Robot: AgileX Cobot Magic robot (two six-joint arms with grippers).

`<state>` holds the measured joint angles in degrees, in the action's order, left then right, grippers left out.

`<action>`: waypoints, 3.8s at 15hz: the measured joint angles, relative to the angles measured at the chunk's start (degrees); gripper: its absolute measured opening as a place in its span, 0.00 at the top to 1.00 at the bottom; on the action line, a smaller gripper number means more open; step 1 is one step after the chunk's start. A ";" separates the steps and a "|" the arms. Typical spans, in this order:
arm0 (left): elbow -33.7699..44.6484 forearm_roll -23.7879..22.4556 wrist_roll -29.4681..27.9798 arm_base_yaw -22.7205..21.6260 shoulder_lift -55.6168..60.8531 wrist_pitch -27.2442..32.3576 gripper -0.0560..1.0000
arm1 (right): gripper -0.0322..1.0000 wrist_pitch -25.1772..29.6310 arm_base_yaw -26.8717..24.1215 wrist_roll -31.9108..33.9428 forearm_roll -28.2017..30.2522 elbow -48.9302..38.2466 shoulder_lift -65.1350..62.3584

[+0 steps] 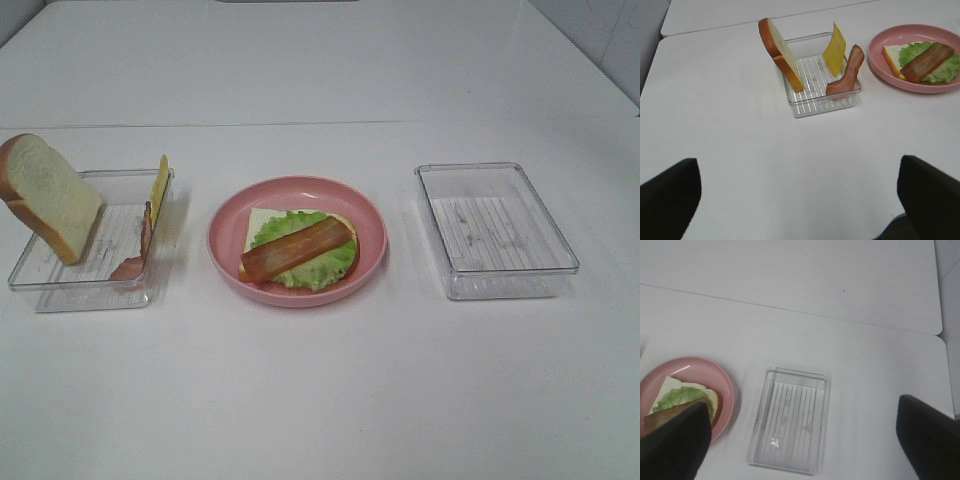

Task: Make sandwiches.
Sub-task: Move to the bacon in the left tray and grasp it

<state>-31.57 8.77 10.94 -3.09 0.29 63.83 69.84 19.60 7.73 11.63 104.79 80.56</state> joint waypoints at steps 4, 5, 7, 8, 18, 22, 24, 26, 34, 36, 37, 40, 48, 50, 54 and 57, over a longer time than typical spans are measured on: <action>0.00 0.00 0.00 0.00 0.00 0.00 0.01 | 0.02 0.06 0.00 -0.80 0.06 -22.23 -26.53; 0.00 0.00 0.00 0.00 0.00 0.00 0.01 | 0.02 0.06 0.00 -1.83 0.06 -27.62 -33.23; 0.00 0.00 0.00 0.00 0.00 0.00 0.01 | 0.02 0.11 0.00 -2.01 0.00 -36.44 -42.97; 0.00 0.00 0.00 0.00 0.00 0.00 0.01 | 0.02 0.11 0.00 -2.01 -0.34 -41.71 -48.82; 0.00 0.00 0.00 0.00 0.00 0.00 0.01 | 0.02 -4.30 -7.96 -1.20 -11.63 -77.58 -80.21; 0.00 0.00 0.00 0.00 0.00 0.00 0.01 | 0.02 -4.81 -17.70 -5.04 -14.09 -77.81 -80.73; 0.00 0.00 0.00 0.00 0.00 0.00 0.01 | 0.02 -5.04 -18.45 -6.47 -14.50 -77.81 -80.73; 0.00 0.00 0.00 0.00 0.00 0.00 0.01 | 0.02 -5.04 -18.45 -7.73 -14.55 -77.81 -80.73; 0.00 0.00 0.00 0.00 0.00 0.00 0.01 | 0.02 -5.04 -18.45 -7.73 -14.61 -77.81 -80.73; 0.00 0.00 0.00 0.00 0.00 0.00 0.01 | 0.02 -5.04 -18.45 -7.73 -14.61 -77.81 -80.73; 0.00 0.00 0.00 0.00 0.00 0.00 0.01 | 0.02 -5.04 -18.45 -7.73 -14.61 -77.81 -80.73; 0.00 0.46 -0.52 0.00 0.00 -1.09 0.01 | 0.02 -5.04 -18.45 -7.73 -14.61 -77.81 -80.73; -8.71 9.34 -0.69 0.00 -31.28 0.34 0.01 | 0.02 -5.10 -18.45 -7.73 -14.61 -77.81 -80.73; -15.07 11.86 0.46 0.00 -42.23 2.75 0.01 | 0.02 -5.10 -18.45 -7.73 -14.61 -77.81 -80.73; -27.27 12.61 -4.07 0.00 -62.91 5.44 0.02 | 0.02 -5.10 -18.45 -7.73 -14.61 -77.81 -80.73; -30.83 12.26 -7.28 1.38 -72.25 5.27 0.02 | 0.02 -5.10 -18.45 -7.73 -14.61 -77.81 -80.73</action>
<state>-62.40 21.03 3.67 -1.72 -71.96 69.10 64.74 1.15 0.00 -2.98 26.99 -0.17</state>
